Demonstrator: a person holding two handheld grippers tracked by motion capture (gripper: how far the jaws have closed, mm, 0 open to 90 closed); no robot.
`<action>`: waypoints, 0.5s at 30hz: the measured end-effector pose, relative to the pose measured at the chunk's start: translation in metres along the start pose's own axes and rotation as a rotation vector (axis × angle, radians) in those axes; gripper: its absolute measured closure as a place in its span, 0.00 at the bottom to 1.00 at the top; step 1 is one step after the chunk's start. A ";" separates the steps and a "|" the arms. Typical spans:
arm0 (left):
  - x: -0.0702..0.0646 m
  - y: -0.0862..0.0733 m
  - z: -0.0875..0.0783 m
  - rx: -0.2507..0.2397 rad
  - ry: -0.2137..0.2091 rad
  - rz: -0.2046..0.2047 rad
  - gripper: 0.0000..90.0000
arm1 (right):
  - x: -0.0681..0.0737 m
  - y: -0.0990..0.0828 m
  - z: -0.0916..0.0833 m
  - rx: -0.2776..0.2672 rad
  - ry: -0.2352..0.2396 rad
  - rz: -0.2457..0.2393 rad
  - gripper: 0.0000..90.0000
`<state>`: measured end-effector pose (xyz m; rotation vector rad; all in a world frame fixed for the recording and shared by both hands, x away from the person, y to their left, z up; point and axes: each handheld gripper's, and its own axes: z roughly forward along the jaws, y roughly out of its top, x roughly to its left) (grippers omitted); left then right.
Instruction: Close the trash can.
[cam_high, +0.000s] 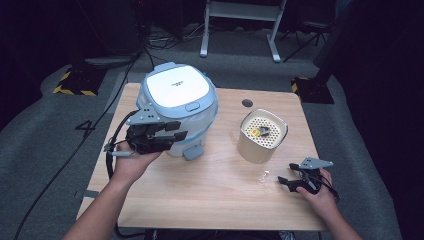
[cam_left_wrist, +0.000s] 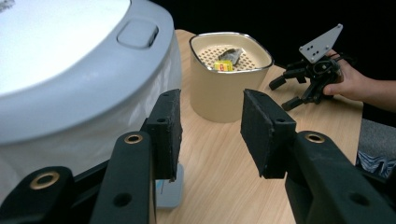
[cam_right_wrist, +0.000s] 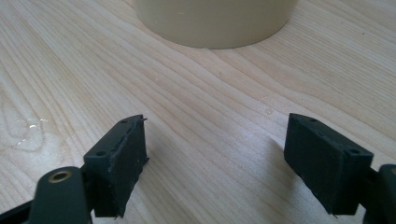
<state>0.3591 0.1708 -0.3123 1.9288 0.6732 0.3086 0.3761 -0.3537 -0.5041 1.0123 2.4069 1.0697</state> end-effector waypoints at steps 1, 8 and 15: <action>0.000 -0.004 0.000 0.005 0.000 -0.001 0.65 | 0.000 0.000 0.000 0.000 0.000 0.000 0.24; -0.001 -0.023 0.004 0.011 0.004 -0.005 0.65 | 0.000 0.000 0.000 0.000 -0.001 0.001 0.24; 0.000 -0.048 0.011 0.029 0.015 -0.023 0.64 | 0.000 0.000 0.000 0.000 -0.001 0.001 0.24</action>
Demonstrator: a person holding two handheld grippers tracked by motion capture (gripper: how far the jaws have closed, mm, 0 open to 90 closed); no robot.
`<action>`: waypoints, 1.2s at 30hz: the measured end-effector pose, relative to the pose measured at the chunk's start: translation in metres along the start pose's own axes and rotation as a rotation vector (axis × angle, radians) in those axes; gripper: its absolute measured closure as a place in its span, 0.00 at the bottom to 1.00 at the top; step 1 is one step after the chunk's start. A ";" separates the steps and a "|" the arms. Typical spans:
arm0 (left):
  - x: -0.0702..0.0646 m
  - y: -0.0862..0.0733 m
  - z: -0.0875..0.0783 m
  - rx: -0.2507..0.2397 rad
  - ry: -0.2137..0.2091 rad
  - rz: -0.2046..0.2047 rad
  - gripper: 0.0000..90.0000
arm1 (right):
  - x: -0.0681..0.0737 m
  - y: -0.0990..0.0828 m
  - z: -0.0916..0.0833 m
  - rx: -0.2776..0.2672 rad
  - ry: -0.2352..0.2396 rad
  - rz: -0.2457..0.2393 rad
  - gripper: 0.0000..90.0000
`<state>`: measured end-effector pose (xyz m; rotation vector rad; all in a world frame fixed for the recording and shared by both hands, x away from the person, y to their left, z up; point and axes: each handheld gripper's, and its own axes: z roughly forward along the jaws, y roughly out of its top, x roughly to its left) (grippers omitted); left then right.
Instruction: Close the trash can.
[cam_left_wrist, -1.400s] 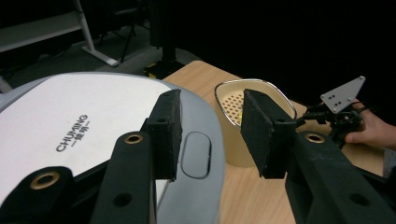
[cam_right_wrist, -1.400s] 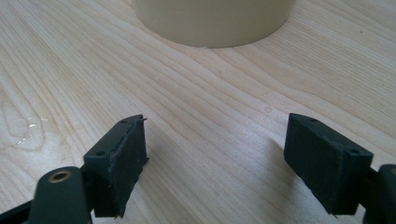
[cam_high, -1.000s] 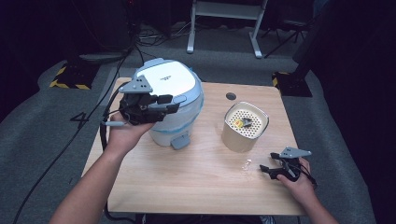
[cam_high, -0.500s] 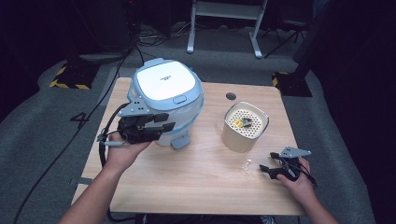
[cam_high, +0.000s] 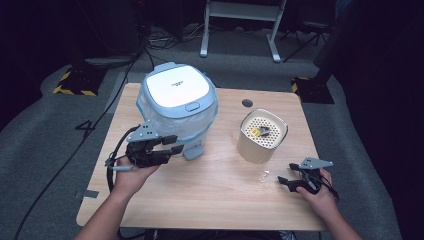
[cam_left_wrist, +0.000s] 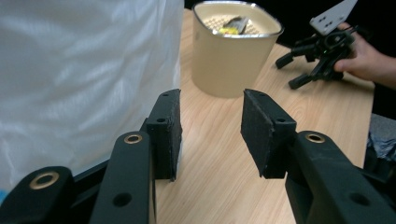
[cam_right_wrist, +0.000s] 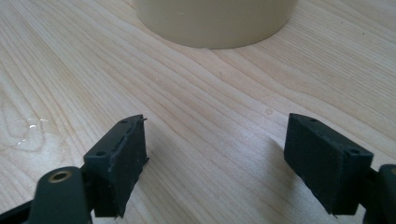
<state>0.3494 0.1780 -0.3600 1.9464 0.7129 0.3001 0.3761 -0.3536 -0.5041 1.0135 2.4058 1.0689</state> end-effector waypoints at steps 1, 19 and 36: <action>0.001 -0.003 0.001 0.003 0.010 0.004 0.64 | 0.000 0.000 0.000 0.000 0.000 -0.001 0.24; 0.005 -0.069 0.033 0.120 0.026 -0.071 0.63 | 0.000 0.000 0.000 0.000 0.001 -0.001 0.24; -0.003 -0.098 0.060 0.329 0.027 -0.086 0.60 | 0.000 0.000 0.000 0.000 0.001 -0.001 0.24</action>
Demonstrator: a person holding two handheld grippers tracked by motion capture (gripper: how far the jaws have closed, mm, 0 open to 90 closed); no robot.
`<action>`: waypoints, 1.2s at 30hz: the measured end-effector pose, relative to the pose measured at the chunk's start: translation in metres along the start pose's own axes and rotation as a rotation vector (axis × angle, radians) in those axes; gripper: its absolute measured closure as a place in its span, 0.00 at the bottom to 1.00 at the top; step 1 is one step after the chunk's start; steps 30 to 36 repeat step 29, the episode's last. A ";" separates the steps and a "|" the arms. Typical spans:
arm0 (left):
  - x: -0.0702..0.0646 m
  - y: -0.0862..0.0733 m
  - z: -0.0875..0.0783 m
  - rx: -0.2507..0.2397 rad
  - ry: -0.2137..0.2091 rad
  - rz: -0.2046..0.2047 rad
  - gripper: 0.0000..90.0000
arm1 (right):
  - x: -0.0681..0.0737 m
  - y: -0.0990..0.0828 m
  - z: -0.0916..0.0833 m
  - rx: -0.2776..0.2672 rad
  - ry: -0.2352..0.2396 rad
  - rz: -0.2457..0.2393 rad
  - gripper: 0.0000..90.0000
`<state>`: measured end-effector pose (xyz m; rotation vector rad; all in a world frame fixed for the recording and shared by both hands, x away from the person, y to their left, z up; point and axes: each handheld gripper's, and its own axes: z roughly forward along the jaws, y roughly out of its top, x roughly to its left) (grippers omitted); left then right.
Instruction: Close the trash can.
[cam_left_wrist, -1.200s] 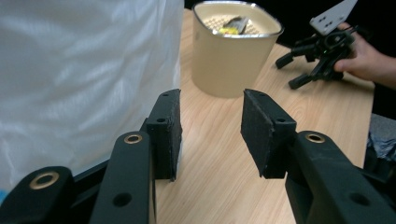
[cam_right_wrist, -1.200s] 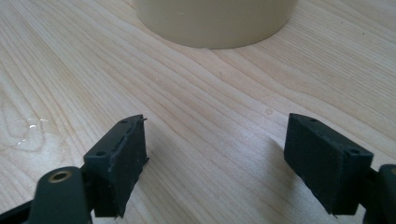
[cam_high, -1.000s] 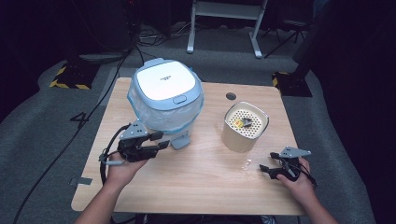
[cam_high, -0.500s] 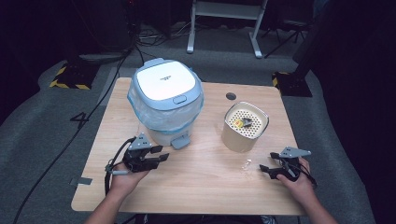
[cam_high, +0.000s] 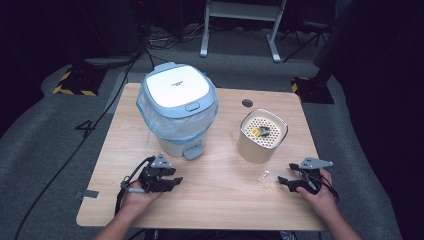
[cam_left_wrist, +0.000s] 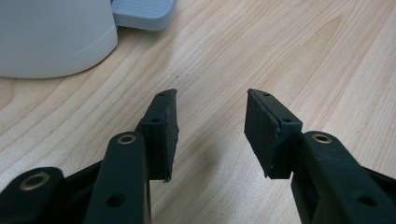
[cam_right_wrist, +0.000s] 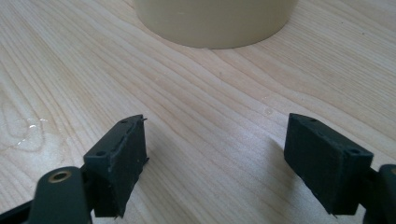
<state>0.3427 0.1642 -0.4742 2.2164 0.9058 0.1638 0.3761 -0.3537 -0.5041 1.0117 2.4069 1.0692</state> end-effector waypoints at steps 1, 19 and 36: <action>0.000 -0.001 0.001 0.004 0.011 -0.003 0.60 | 0.000 0.000 0.000 0.000 -0.001 0.001 0.24; 0.003 -0.017 0.024 -0.050 0.149 0.025 0.33 | 0.000 0.000 0.000 0.000 -0.001 0.000 0.24; 0.004 -0.019 0.023 -0.030 0.184 -0.016 0.16 | 0.000 0.000 0.000 0.000 -0.001 0.000 0.24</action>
